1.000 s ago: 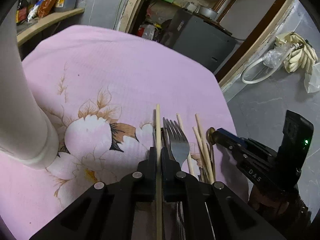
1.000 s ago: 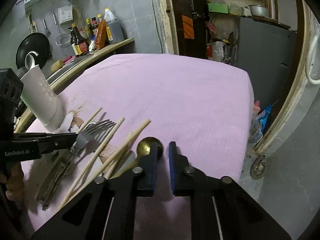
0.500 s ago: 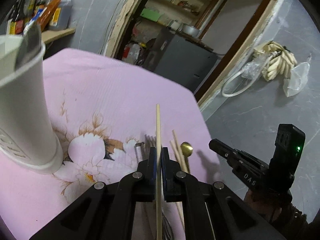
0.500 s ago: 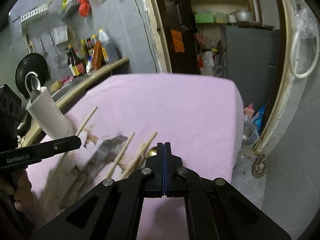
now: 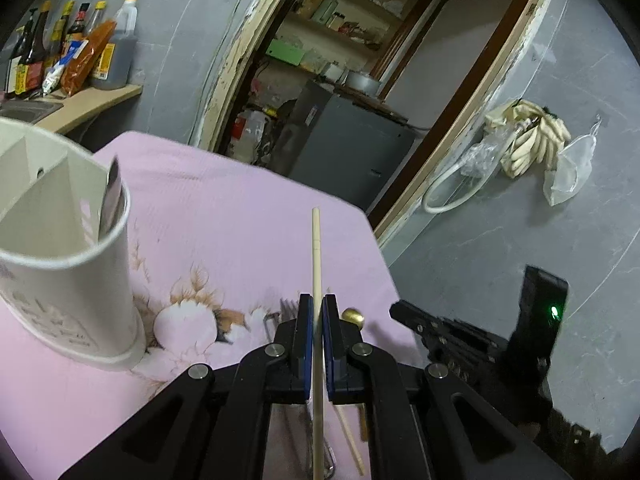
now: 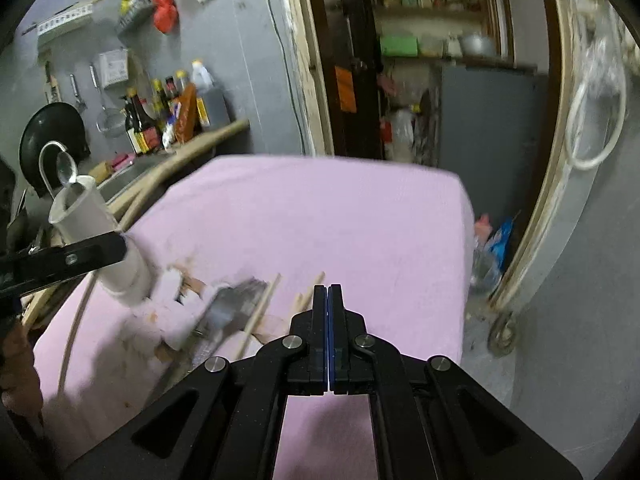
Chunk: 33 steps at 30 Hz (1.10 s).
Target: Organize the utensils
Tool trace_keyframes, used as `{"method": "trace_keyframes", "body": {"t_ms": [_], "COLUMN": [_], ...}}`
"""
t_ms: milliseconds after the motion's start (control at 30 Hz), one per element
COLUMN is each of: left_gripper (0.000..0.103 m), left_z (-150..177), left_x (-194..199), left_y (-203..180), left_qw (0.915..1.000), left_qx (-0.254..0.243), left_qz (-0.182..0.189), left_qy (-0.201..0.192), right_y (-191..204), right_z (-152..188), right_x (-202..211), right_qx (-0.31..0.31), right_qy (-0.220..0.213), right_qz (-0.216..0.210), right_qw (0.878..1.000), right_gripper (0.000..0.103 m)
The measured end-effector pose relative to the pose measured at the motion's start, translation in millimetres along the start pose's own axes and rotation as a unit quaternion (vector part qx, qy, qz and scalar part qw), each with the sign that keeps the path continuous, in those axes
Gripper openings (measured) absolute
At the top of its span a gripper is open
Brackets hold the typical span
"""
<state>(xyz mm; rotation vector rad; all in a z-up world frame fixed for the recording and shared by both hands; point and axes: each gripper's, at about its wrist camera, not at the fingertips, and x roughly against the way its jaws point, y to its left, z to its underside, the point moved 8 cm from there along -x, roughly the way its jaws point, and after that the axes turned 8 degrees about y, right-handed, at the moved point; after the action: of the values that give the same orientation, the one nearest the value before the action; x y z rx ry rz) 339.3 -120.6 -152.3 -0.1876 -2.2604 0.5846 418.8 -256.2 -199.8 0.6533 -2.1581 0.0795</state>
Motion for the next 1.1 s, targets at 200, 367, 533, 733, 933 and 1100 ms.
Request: {"method": "trace_keyframes", "body": {"t_ms": [200, 367, 533, 733, 933, 1100], "left_gripper": [0.005, 0.005, 0.005, 0.005, 0.005, 0.005], "left_z": [11.3, 14.5, 16.5, 14.2, -1.1, -17.4], "left_x": [-9.8, -13.2, -16.3, -12.4, 11.7, 37.9], "left_y": [13.3, 17.1, 16.5, 13.0, 4.6, 2.1], "left_qw": [0.9996, 0.9992, 0.9990, 0.9992, 0.9991, 0.9973], "left_qx": [0.027, 0.035, 0.039, 0.037, 0.028, 0.030], "left_qz": [-0.012, -0.018, -0.022, -0.013, 0.022, 0.049], "left_qy": [0.005, 0.007, 0.008, 0.006, -0.021, -0.045], "right_y": [-10.5, -14.4, -5.4, -11.6, -8.6, 22.0], "right_z": [6.6, 11.8, 14.6, 12.2, 5.7, -11.1], "right_x": [-39.0, -52.2, -60.7, -49.0, 1.5, 55.6], "right_qx": [-0.004, 0.003, 0.038, -0.016, -0.063, -0.007], "right_qy": [0.052, 0.068, 0.077, 0.062, -0.007, -0.069], "right_qz": [-0.033, -0.055, -0.052, -0.088, -0.085, 0.002], "right_qw": [0.998, 0.996, 0.995, 0.994, 0.994, 0.998], "right_gripper": [0.012, 0.022, 0.010, 0.001, 0.001, 0.001]}}
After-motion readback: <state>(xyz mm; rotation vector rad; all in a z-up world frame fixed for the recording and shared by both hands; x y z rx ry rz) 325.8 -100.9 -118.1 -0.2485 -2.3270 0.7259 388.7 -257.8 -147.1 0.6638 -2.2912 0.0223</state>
